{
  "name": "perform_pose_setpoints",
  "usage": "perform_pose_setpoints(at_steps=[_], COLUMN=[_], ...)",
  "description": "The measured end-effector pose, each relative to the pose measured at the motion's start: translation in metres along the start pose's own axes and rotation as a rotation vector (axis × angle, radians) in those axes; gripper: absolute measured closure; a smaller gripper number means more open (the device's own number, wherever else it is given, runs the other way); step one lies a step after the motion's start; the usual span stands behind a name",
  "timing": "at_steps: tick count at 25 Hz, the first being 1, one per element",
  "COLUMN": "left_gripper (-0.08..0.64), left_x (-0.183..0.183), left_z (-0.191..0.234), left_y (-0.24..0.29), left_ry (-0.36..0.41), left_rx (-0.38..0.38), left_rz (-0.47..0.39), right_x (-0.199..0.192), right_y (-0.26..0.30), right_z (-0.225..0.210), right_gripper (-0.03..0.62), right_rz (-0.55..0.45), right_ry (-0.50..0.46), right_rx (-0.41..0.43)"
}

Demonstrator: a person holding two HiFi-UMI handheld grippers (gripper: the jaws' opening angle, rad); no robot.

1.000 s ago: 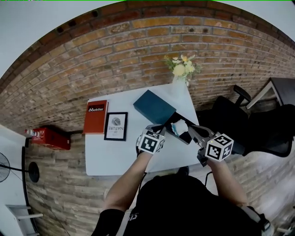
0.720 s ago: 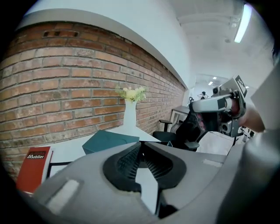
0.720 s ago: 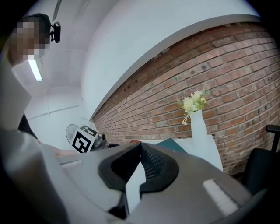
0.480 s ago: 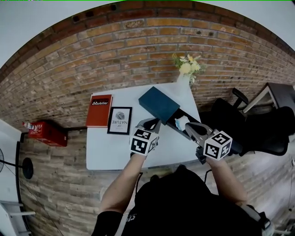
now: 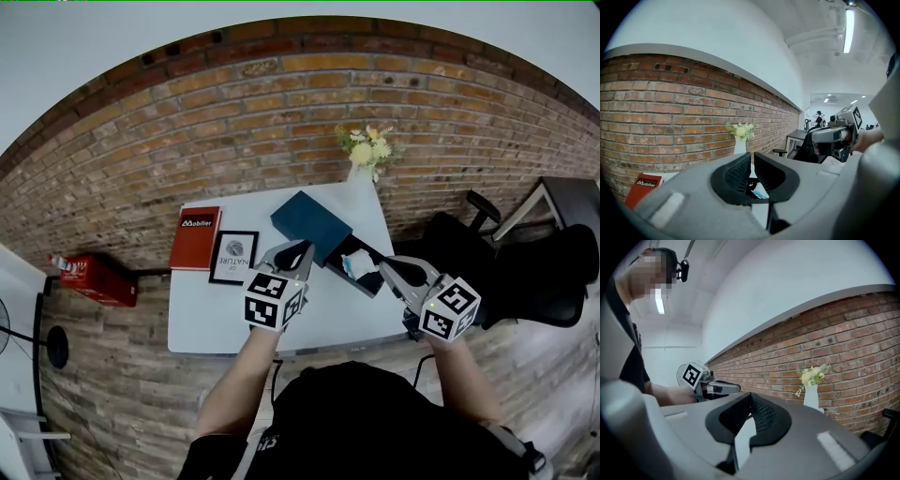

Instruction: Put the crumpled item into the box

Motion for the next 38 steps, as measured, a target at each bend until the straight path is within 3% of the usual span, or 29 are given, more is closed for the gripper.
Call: perform_pose_setpoints(at_steps=[4, 11, 16, 24, 38], left_gripper=[0.534, 0.545, 0.552, 0.554, 0.554], left_x=[0.02, 0.042, 0.038, 0.036, 0.03], left_z=[-0.009, -0.02, -0.013, -0.014, -0.006], left_y=[0.007, 0.014, 0.016, 0.017, 0.008], left_ry=[0.002, 0.016, -0.023, -0.044, -0.064], left_rx=[0.015, 0.049, 0.097, 0.128, 0.133], left_rz=[-0.036, -0.08, -0.076, -0.083, -0.087], right_x=[0.012, 0.014, 0.006, 0.003, 0.006], right_y=[-0.026, -0.072, -0.087, -0.073, -0.057], right_z=[-0.016, -0.07, -0.089, -0.071, -0.058], right_gripper=[0.592, 0.592, 0.594, 0.594, 0.594], right_rz=[-0.023, -0.082, -0.105, -0.108, -0.1], right_ry=[-0.021, 0.037, 0.046, -0.007, -0.017], right_rx=[0.0, -0.114, -0.16, -0.107, -0.067])
Point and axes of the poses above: the fingertips, and each gripper's own axes: y forward along the fingers, z to its left, x out of its top, the point moved 2 cm from there along -y, backward along the fingers, and after that the axes turned 2 degrees about -y, right-handed, at the moved point
